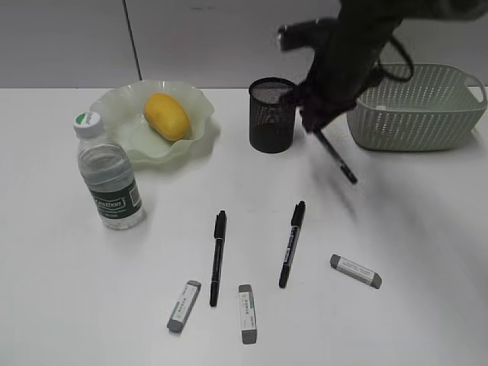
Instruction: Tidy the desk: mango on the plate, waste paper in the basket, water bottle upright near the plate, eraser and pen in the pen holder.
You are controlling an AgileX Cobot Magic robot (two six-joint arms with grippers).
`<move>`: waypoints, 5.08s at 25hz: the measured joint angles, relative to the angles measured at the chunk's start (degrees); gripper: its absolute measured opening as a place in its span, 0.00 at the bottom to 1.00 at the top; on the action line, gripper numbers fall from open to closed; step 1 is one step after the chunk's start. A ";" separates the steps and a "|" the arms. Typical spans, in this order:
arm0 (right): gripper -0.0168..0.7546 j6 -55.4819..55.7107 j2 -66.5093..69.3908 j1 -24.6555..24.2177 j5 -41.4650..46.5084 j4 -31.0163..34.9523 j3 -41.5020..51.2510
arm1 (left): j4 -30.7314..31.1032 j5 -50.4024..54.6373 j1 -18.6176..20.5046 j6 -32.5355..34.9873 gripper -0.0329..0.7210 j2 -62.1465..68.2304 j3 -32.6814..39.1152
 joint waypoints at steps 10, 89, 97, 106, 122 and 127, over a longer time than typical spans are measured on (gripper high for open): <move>0.20 0.06 -6.44 0.00 -77.70 -1.42 17.82 | 0.00 0.00 0.00 0.00 0.36 0.00 0.00; 0.41 6.19 -120.07 0.00 11.09 -2.13 66.95 | 0.27 -17.06 -25.77 -16.46 0.55 123.48 -52.54; 0.41 6.19 -120.07 0.00 11.09 -2.13 66.95 | 2.13 -17.69 -25.77 -17.56 0.22 125.37 -53.73; 0.41 6.19 -120.07 0.00 11.09 -2.17 66.95 | 7.03 -47.41 -23.91 -17.56 0.19 113.19 -53.67; 0.41 6.19 -120.07 0.00 11.09 -2.17 66.95 | 8.80 -103.01 -14.13 -9.37 0.19 132.81 -61.88; 0.41 6.19 -120.07 0.00 11.09 -2.17 66.95 | 8.78 -102.77 -14.13 -9.32 0.22 134.77 -62.75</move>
